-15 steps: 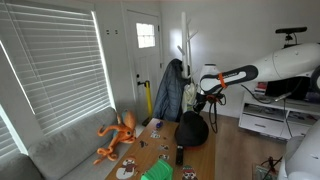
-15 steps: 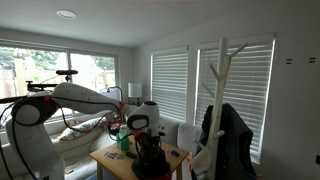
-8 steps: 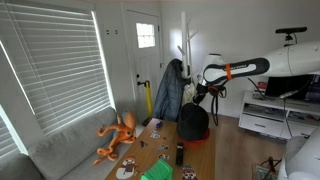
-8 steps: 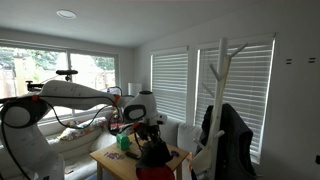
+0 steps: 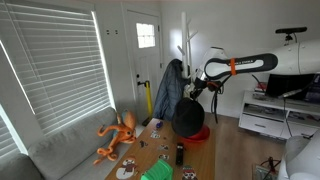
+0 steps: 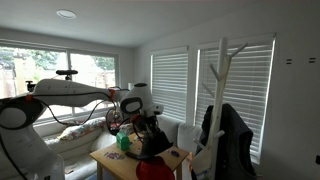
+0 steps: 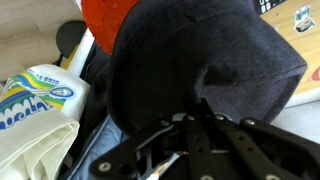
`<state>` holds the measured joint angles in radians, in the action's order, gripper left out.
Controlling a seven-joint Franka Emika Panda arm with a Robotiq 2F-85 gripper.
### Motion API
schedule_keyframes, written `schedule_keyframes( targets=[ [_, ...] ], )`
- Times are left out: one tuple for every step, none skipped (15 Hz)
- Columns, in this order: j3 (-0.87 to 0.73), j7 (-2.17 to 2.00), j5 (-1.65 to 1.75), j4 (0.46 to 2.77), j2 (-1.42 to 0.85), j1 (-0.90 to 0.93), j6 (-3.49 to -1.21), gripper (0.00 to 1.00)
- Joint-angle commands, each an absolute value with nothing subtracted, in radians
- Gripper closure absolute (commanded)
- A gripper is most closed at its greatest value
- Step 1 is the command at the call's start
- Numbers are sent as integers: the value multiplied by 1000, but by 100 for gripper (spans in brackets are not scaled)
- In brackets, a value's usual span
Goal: Put the black hat on the white stand
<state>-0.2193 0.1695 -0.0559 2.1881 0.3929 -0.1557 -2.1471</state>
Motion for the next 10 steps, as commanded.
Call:
schedule_keyframes(
  targets=[
    [-219, 151, -71, 2154, 481, -158, -2139, 98],
    [-222, 168, -55, 2164, 425, -154, -2144, 93],
    [-222, 166, -55, 2154, 444, -154, -2144, 93],
    [-223, 164, -55, 2150, 460, -154, -2143, 93],
    [-223, 164, -55, 2150, 471, -153, -2142, 93],
    [-224, 163, -55, 2150, 475, -153, -2142, 93],
    [-223, 163, -55, 2150, 475, -153, -2142, 93],
    [-223, 163, -55, 2151, 474, -153, -2142, 98],
    [-227, 169, -66, 2143, 478, -148, -2139, 98],
    [-227, 168, -63, 2135, 480, -151, -2147, 98]
  ],
)
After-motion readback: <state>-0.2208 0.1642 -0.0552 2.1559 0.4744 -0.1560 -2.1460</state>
